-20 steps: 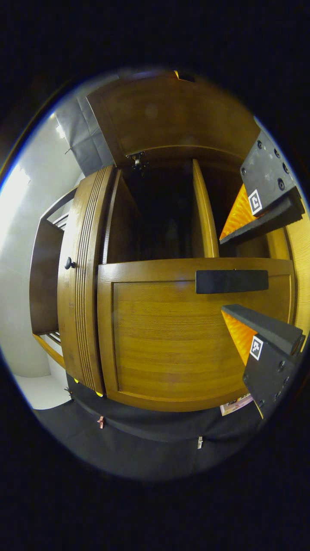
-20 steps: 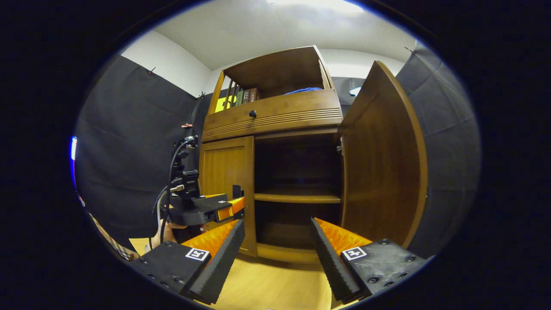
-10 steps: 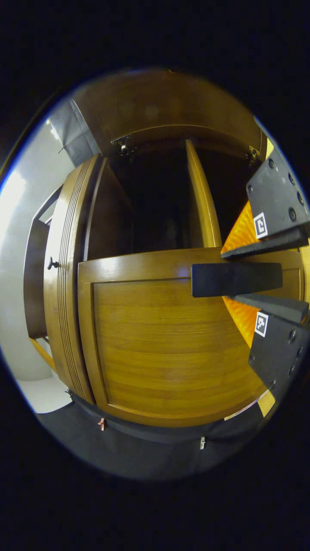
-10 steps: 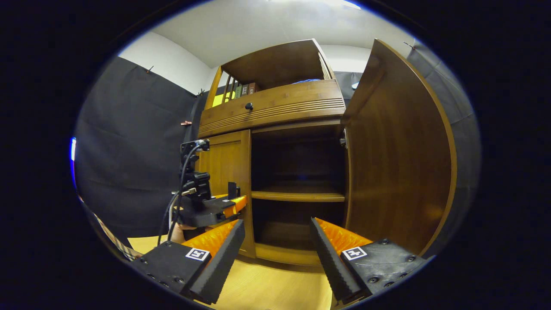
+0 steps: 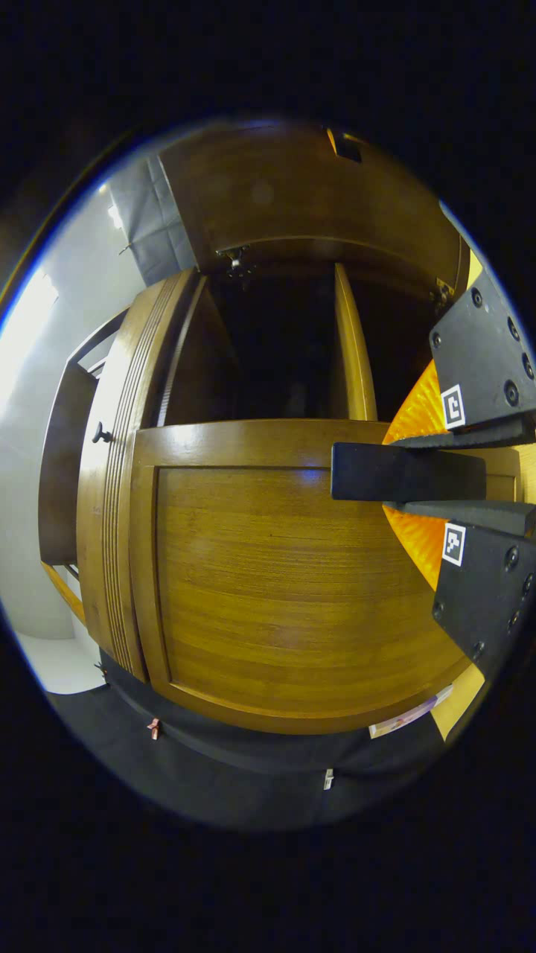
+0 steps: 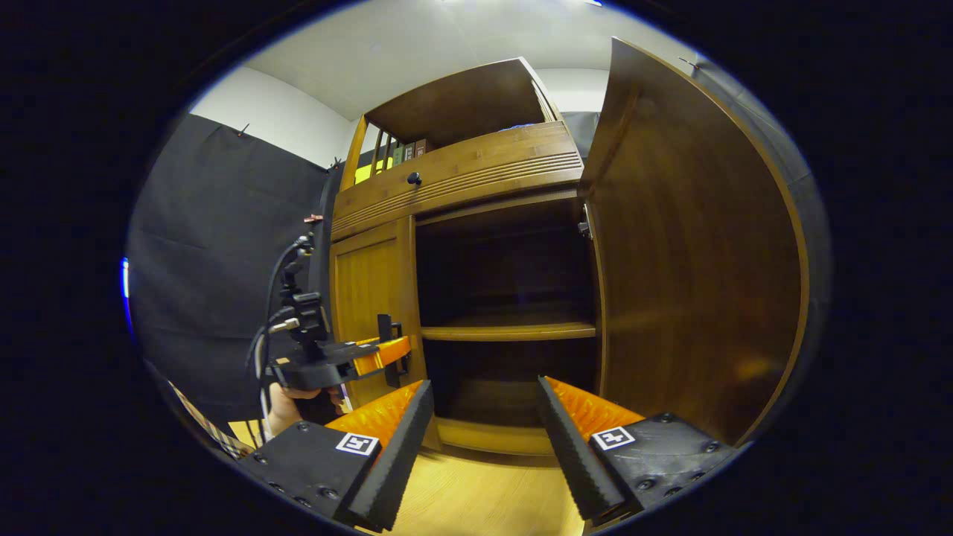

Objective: Open the right door of the double-door shoe cabinet with the right hand, and open the left door with the left hand.

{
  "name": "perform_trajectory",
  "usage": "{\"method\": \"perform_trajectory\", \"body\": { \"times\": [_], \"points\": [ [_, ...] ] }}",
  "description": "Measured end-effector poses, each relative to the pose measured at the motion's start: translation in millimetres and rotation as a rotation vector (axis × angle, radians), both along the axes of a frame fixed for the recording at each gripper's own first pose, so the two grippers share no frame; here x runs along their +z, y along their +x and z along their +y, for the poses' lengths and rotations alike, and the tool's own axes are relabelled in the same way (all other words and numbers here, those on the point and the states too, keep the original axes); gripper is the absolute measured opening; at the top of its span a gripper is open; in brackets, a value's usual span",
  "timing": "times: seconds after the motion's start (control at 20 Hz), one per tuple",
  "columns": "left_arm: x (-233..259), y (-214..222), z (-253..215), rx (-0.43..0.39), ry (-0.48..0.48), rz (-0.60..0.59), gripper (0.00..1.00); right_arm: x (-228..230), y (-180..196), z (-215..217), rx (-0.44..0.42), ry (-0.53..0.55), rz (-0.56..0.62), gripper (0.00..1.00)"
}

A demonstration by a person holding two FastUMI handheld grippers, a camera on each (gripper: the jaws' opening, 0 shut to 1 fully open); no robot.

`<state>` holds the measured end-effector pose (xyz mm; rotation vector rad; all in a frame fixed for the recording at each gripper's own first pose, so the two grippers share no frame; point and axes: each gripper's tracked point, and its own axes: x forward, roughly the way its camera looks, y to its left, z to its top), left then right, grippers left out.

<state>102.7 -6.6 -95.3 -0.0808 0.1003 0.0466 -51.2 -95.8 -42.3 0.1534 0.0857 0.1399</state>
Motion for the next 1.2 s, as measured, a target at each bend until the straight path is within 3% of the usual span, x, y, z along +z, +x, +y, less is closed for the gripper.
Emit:
{"method": "perform_trajectory", "body": {
  "times": [0.05, 0.1, 0.5, 0.55, 0.65, 0.8, 0.85, 0.95, 1.2],
  "points": [
    [2.5, -8.8, 0.0, -0.020, -0.010, 0.001, 0.31, -0.6, 0.3, 0.4, -0.008, -0.011, 0.000, 0.80],
    [5.0, -18.8, 0.7, -0.037, -0.017, 0.001, 0.31, -1.9, 1.2, 2.0, -0.013, -0.021, 0.001, 0.88],
    [20.9, -99.3, 18.6, -0.097, -0.002, 0.009, 0.31, -7.5, 8.9, 46.6, 0.040, -0.066, 0.015, 0.88],
    [21.8, -109.3, 22.4, -0.099, 0.000, 0.012, 0.31, -6.7, 8.8, 51.2, 0.036, -0.080, 0.009, 0.95],
    [25.5, -126.0, 30.6, -0.105, -0.014, 0.011, 0.31, -4.5, 5.2, 63.7, 0.043, -0.094, -0.007, 0.90],
    [30.8, -150.3, 47.9, -0.088, -0.018, 0.008, 0.31, 3.2, -0.6, 91.8, 0.089, -0.069, -0.023, 0.90],
    [31.9, -157.3, 53.0, -0.079, -0.015, 0.009, 0.31, 4.8, -3.3, 99.8, 0.105, -0.059, -0.026, 0.85],
    [35.9, -171.6, 65.5, -0.055, 0.006, 0.010, 0.31, 5.4, -11.1, 112.3, 0.122, -0.057, -0.031, 0.90],
    [39.6, -193.5, 88.6, -0.018, 0.034, 0.014, 0.29, 3.5, -17.0, 124.4, 0.096, -0.099, -0.051, 0.90]
  ]
}}
